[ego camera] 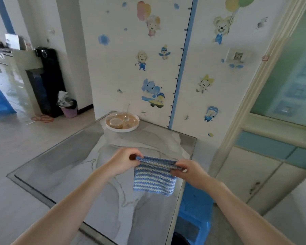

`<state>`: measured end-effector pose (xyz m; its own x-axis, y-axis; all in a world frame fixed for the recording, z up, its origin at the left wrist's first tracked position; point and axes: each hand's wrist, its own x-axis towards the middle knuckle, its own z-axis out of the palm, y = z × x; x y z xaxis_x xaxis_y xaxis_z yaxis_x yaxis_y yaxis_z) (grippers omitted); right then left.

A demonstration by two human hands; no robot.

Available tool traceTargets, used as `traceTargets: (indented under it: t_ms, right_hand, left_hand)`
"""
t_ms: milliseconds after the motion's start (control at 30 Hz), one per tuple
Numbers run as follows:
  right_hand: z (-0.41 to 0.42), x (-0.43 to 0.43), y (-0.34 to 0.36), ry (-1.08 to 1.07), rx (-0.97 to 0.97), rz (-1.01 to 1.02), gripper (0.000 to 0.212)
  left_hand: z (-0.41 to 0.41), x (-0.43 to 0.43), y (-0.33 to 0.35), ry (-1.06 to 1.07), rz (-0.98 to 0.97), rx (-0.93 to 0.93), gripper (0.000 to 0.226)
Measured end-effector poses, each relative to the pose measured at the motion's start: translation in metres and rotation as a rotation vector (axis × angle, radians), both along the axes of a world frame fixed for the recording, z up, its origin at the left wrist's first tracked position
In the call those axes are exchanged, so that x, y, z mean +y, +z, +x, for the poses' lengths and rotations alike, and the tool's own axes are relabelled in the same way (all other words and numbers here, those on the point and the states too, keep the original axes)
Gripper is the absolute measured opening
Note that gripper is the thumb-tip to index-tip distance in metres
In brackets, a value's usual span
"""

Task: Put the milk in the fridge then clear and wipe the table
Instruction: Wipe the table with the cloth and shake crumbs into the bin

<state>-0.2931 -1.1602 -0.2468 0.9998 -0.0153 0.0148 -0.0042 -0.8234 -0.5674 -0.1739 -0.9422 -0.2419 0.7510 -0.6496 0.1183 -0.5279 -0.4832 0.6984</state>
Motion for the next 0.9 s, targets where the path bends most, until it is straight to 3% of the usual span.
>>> traceTargets:
  t_ms: [67,233,333,500,600,900]
  right_hand:
    - [0.01,0.0,-0.004,-0.079,-0.033,0.096,0.009]
    - [0.041,-0.018,-0.011,-0.238,-0.06,0.254,0.032]
    - [0.07,-0.035,-0.019,-0.255,-0.071,0.277,0.017]
    - [0.124,-0.066,-0.029,-0.323,-0.065,0.372,0.017]
    - [0.152,-0.082,-0.03,-0.358,-0.043,0.389,0.008]
    - [0.216,-0.088,-0.037,-0.481,0.013,0.297,0.019]
  left_hand:
    - [0.02,-0.003,-0.001,-0.043,-0.022,0.042,0.022]
    - [0.068,-0.026,-0.01,-0.062,-0.078,0.172,0.03]
    - [0.101,-0.043,-0.017,-0.094,-0.112,0.24,0.034]
    - [0.164,-0.078,-0.02,-0.11,-0.12,0.297,0.03]
    - [0.197,-0.094,-0.025,-0.134,-0.093,0.271,0.03]
    - [0.281,-0.123,-0.034,-0.288,-0.012,0.231,0.026]
